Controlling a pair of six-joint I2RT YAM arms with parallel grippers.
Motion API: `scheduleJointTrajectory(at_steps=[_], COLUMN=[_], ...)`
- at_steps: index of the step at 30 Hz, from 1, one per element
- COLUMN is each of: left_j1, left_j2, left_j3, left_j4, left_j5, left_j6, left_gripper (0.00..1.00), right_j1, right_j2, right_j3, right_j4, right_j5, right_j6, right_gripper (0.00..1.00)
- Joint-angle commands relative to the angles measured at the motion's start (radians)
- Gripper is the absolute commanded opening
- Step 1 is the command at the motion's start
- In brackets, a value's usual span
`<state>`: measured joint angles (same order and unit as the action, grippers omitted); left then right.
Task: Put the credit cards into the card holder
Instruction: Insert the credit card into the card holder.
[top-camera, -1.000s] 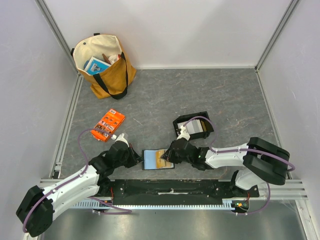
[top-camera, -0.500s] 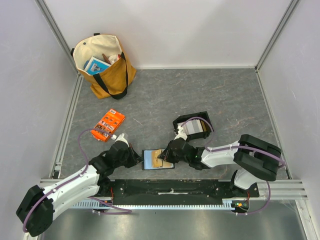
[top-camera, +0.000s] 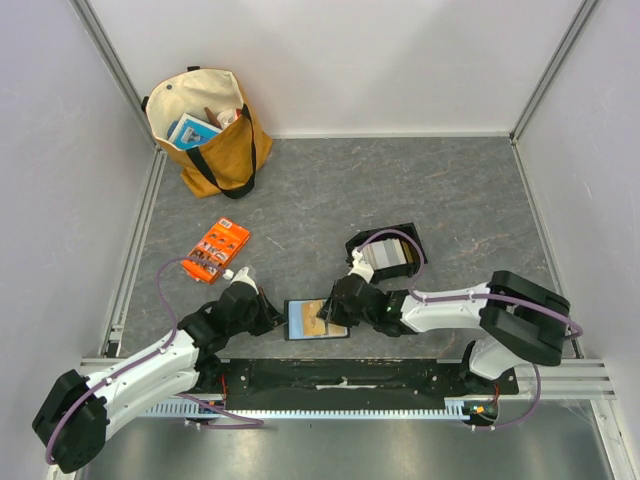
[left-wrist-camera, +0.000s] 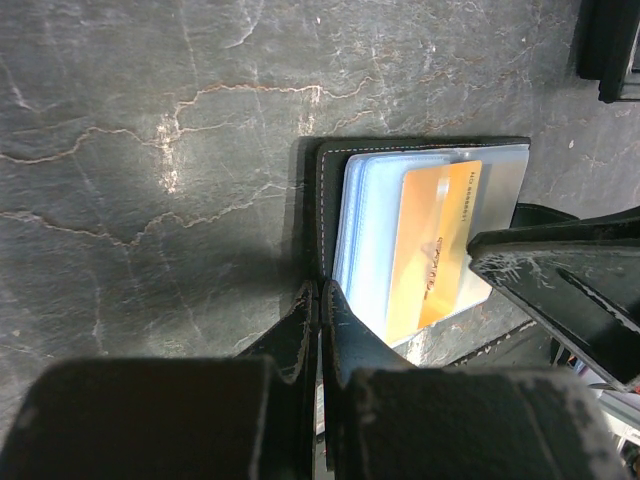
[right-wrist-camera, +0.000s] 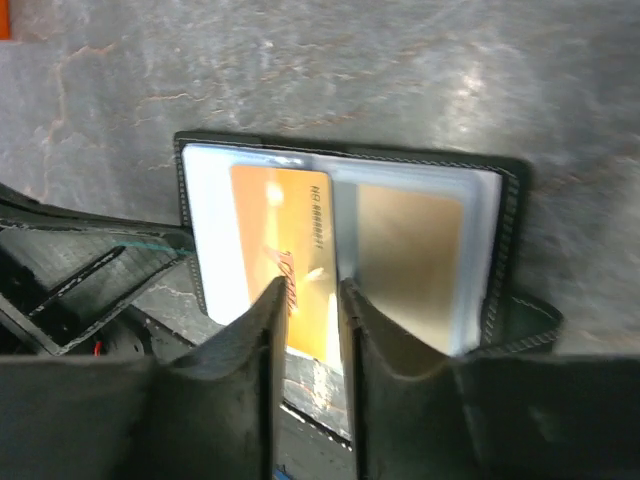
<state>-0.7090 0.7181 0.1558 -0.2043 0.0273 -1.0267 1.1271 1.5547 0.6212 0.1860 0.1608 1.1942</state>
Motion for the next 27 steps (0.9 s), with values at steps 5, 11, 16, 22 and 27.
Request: scheduleJointTrajectory(at_steps=[5, 11, 16, 22, 27], left_j1=[-0.003, -0.004, -0.003, -0.003, -0.003], left_j2=[0.001, -0.005, -0.009, -0.011, -0.009], left_j3=[0.016, 0.018, 0.016, 0.013, 0.014], left_j4=[0.022, 0.023, 0.022, 0.025, 0.026], left_j5=[-0.007, -0.001, -0.001, 0.000, 0.002], left_j6=[0.004, 0.007, 0.005, 0.004, 0.002], left_gripper=[0.02, 0.02, 0.02, 0.02, 0.02], right_j1=[0.010, 0.023, 0.034, 0.037, 0.040], right_j2=[-0.091, 0.011, 0.067, 0.113, 0.101], right_j3=[0.046, 0.106, 0.159, 0.176, 0.172], right_j4=[-0.267, -0.194, -0.201, -0.148, -0.089], right_j5=[0.140, 0.057, 0.045, -0.024, -0.037], right_j6=[-0.090, -0.143, -0.157, -0.166, -0.171], right_gripper=[0.51, 0.48, 0.48, 0.46, 0.44])
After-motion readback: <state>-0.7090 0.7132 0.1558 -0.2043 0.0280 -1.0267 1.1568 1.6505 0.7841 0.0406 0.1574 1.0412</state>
